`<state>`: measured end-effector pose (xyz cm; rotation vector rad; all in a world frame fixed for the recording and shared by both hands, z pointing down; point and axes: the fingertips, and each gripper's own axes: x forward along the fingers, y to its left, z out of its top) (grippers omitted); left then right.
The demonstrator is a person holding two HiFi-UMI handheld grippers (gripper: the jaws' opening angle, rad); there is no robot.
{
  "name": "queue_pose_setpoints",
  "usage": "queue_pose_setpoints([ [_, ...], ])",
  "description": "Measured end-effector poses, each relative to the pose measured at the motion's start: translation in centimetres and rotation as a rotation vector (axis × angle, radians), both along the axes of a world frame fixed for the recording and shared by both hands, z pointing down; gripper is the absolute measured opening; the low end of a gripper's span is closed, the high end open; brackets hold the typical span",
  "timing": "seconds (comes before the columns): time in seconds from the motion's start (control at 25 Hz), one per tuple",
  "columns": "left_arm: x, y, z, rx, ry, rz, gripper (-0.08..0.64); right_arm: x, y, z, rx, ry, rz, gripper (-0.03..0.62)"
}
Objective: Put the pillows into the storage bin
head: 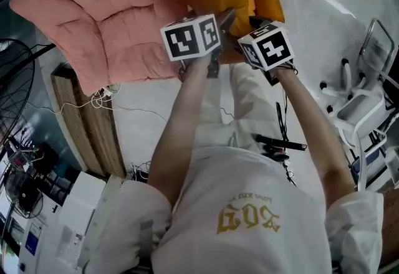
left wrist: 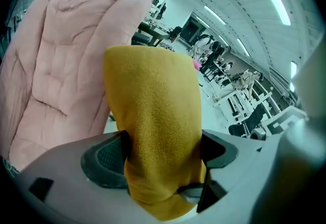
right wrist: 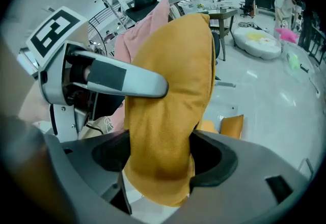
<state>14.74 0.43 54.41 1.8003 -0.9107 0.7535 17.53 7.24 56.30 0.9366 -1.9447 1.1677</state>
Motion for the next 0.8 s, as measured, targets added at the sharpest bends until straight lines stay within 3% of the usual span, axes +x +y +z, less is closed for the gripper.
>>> queue_pose_setpoints([
  [0.28, 5.3, 1.6, 3.9, -0.028, -0.046, 0.053, 0.437, 4.7, 2.0, 3.7, -0.06, -0.06, 0.074, 0.368],
  [0.8, 10.1, 2.7, 16.2, -0.141, -0.083, 0.098, 0.437, 9.1, 3.4, 15.2, -0.192, -0.081, 0.136, 0.37],
])
